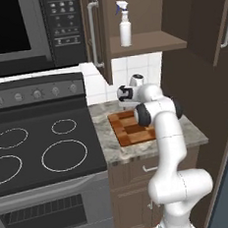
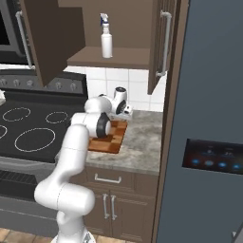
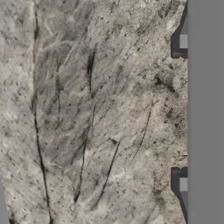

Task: Move the cutting board and knife to the sink. Then move spray from the cabinet to the counter.

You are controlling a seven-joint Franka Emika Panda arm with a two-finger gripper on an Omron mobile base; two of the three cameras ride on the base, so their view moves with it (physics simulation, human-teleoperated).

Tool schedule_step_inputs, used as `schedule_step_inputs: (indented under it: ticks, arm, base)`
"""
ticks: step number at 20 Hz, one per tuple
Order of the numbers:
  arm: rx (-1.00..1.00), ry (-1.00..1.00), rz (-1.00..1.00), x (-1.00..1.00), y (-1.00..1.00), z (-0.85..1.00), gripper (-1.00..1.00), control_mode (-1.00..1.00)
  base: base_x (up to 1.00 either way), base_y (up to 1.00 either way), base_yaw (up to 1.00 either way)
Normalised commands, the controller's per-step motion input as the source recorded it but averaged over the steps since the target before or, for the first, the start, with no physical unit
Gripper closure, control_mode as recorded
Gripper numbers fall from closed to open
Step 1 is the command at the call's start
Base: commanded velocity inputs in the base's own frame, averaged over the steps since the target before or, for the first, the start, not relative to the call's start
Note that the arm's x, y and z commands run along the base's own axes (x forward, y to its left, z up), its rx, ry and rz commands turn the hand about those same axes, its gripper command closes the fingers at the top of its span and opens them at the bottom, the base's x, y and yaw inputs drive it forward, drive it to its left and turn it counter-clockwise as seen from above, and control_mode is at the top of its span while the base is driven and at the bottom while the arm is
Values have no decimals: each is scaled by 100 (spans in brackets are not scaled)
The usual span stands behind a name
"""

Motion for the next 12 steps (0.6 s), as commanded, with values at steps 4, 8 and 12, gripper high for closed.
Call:
schedule_step_inputs:
  ticks: [4, 8, 12]
  arm:
    - [0, 4, 2, -69, 9, -50, -100, -100]
    - [0, 4, 2, -74, 11, -59, -100, -100]
    - [0, 1, 2, -84, 6, -55, -100, -100]
  base:
    - [0, 0, 0]
    - [0, 0, 0]
    - [0, 0, 0]
